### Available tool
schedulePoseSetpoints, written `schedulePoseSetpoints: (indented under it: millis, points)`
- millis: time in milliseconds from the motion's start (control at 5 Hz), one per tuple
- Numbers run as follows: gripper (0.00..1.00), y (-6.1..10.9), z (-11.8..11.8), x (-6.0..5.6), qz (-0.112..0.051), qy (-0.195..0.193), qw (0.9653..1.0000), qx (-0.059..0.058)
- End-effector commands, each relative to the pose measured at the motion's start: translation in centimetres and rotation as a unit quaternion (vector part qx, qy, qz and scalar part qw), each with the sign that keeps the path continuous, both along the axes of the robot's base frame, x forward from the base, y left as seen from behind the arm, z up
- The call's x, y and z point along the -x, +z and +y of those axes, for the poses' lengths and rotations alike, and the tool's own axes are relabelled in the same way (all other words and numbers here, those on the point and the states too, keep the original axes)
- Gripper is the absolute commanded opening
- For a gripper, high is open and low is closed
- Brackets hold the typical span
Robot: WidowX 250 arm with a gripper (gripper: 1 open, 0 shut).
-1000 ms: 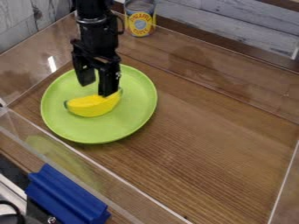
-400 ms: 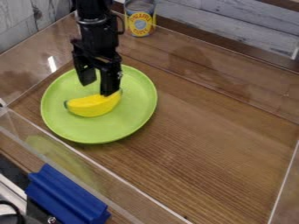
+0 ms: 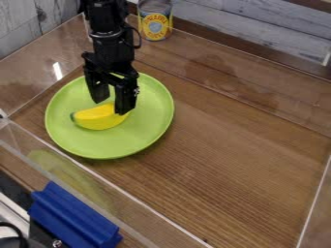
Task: Remove the banana from inside the green plate and put it on the table
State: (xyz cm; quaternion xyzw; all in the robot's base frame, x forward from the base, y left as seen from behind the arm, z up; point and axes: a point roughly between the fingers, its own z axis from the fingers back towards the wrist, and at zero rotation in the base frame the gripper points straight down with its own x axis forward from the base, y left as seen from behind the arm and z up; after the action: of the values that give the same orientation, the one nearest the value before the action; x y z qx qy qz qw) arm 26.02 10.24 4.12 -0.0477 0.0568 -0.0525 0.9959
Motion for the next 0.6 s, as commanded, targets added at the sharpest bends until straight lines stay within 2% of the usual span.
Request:
schedulePoseSetpoints:
  millis: [0, 200, 400]
  points:
    - [1.00, 0.40, -0.37, -0.58, -0.015, -0.004, 0.9999, -0.008]
    - [1.00, 0.06, -0.80, -0.71, -0.015, -0.006, 0.9998, -0.009]
    - [0.00, -0.34, -1.22, -0.90, -0.016, -0.007, 0.9998, -0.010]
